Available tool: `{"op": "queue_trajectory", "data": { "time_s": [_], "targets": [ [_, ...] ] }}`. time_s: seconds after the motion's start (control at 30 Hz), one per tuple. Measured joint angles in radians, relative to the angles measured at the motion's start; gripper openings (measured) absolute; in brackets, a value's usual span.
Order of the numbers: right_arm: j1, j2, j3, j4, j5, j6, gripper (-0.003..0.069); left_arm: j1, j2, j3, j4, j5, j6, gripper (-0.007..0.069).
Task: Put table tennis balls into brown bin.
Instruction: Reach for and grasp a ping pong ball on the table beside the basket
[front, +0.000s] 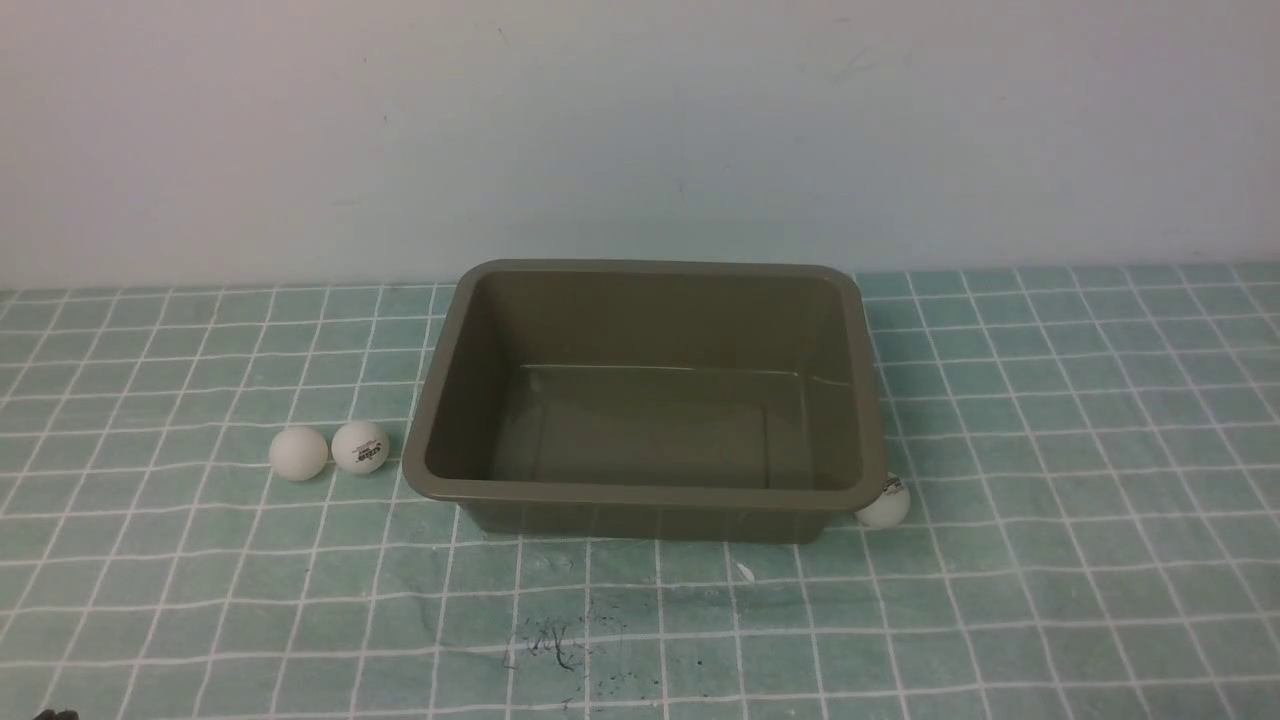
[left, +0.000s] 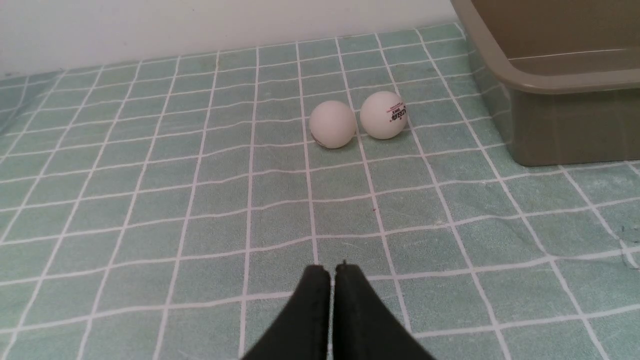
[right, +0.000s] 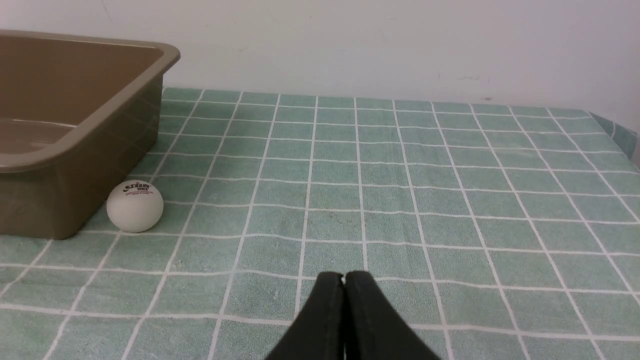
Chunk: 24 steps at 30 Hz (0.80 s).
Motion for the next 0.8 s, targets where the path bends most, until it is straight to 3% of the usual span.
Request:
{"op": "queue_trajectory", "data": {
  "time_s": [0.23,0.37,0.53,0.63,0.73,0.8],
  "targets": [
    [0.000,0.000,0.000,0.000,0.000,0.000,-0.0013,0.000,0.000,0.000,0.000,-0.013,0.002,-0.0005],
    [0.000,0.000,0.000,0.000,0.000,0.000,-0.0013,0.000,0.000,0.003,-0.099,-0.101,-0.024,-0.0005],
    [0.000,0.000,0.000,0.000,0.000,0.000,-0.0013,0.000,0.000,0.003,-0.257,-0.359,-0.046,-0.0005],
    [0.000,0.000,0.000,0.000,0.000,0.000,-0.0013,0.000,0.000,0.003,-0.351,-0.590,-0.110,-0.0005],
    [0.000,0.000,0.000,-0.001,0.000,0.000,-0.0013,0.000,0.001,-0.026,-0.381,-0.682,-0.181,-0.0005],
    [0.000,0.000,0.000,-0.003,0.000,0.000,-0.0013,0.000,0.023,-0.125,-0.369,-0.634,-0.199,-0.0005]
  ]
}}
